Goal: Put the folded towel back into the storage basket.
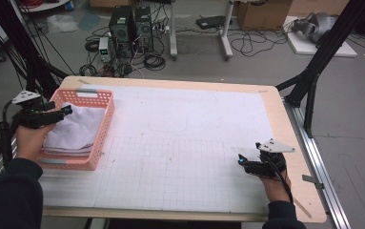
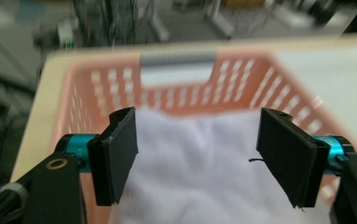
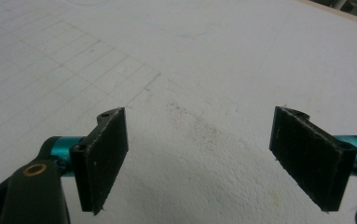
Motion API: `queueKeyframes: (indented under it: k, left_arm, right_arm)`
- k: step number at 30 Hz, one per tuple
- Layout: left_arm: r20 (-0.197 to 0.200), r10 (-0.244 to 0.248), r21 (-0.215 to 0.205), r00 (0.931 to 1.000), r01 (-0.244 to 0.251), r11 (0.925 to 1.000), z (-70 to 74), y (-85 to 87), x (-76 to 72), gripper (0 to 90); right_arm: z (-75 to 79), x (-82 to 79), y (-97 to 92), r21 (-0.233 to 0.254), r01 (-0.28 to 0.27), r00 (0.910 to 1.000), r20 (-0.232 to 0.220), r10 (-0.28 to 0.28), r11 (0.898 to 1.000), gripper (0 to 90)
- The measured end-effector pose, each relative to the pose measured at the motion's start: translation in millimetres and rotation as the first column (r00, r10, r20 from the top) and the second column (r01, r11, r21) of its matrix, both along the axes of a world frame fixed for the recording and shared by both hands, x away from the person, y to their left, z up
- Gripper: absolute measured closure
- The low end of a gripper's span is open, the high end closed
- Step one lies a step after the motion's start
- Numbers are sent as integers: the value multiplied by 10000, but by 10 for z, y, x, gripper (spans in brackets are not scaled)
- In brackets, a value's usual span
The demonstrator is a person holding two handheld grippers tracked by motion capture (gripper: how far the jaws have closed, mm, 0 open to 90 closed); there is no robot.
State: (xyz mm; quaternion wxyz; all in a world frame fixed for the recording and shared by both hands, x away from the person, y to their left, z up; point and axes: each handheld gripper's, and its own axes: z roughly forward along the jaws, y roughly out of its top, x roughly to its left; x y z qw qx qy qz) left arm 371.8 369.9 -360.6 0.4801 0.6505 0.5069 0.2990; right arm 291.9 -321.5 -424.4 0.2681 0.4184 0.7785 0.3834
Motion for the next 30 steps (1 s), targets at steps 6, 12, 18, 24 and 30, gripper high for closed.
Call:
queueKeyframes:
  k: [6, 12, 18, 24, 30]
  left_arm:
    - [1120, -690, -490, 9913, 749, 9960, 109, -200, -160, 183]
    - [1637, -1617, -858, 9732, 1773, 9804, 126, -476, -253, 197]
    - [1887, -2341, -793, 9537, 2523, 9644, 88, -754, -322, 200]
    - [1919, -3174, -733, 9287, 3360, 9390, 1, -1059, -347, 211]
    - [1963, -3932, -806, 8982, 4145, 9065, -63, -1328, -392, 214]
  right_arm:
    - [16, -11, 8, 178, -35, 10000, 69, 33, 9998, 182]
    - [24, -13, 10, 383, -44, 9999, 109, 40, 9993, 182]
    - [25, -6, 7, 517, -84, 9999, 142, 77, 9986, 182]
    - [30, -12, -13, 648, -105, 9998, 174, 94, 9978, 182]
    - [39, -12, -14, 702, -160, 9996, 260, 142, 9974, 182]
